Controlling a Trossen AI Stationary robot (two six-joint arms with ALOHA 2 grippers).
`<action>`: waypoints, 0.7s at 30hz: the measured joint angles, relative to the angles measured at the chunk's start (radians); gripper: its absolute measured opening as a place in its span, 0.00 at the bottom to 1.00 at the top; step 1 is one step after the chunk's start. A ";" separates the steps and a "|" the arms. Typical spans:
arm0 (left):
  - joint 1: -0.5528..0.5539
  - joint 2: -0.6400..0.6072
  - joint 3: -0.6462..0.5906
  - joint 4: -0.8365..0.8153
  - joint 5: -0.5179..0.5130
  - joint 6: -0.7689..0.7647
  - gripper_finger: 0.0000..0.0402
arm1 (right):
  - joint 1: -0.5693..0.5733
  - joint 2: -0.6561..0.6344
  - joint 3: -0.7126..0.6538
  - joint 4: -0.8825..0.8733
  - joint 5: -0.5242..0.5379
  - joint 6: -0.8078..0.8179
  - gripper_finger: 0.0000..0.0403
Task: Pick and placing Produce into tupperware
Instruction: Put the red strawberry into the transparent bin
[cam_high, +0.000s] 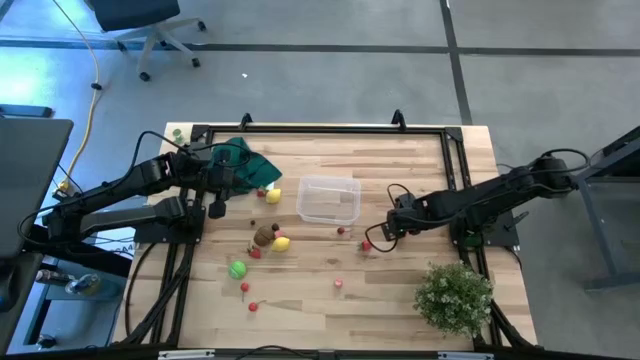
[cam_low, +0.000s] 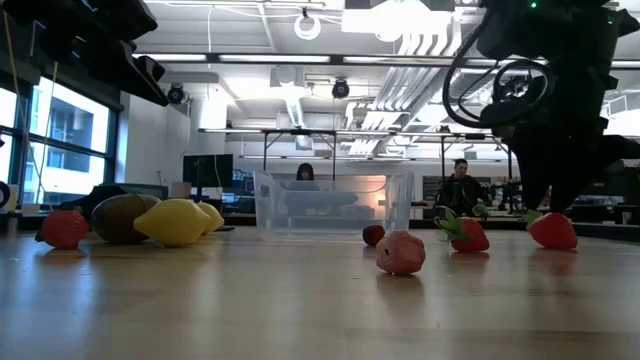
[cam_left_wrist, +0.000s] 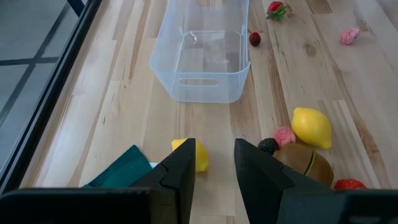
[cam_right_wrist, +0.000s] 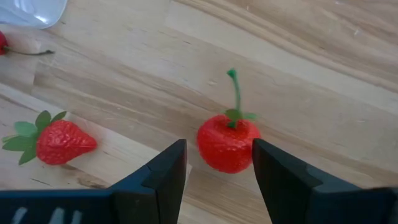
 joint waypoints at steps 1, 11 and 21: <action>0.000 0.000 0.000 0.000 0.000 0.000 0.25 | 0.002 0.000 0.000 -0.001 0.001 0.000 0.43; 0.000 0.000 0.000 0.000 0.000 0.000 0.25 | 0.002 0.000 0.000 -0.012 0.004 -0.001 0.55; 0.000 0.000 0.000 0.000 0.000 0.000 0.25 | 0.025 0.039 0.000 -0.016 0.027 -0.001 0.66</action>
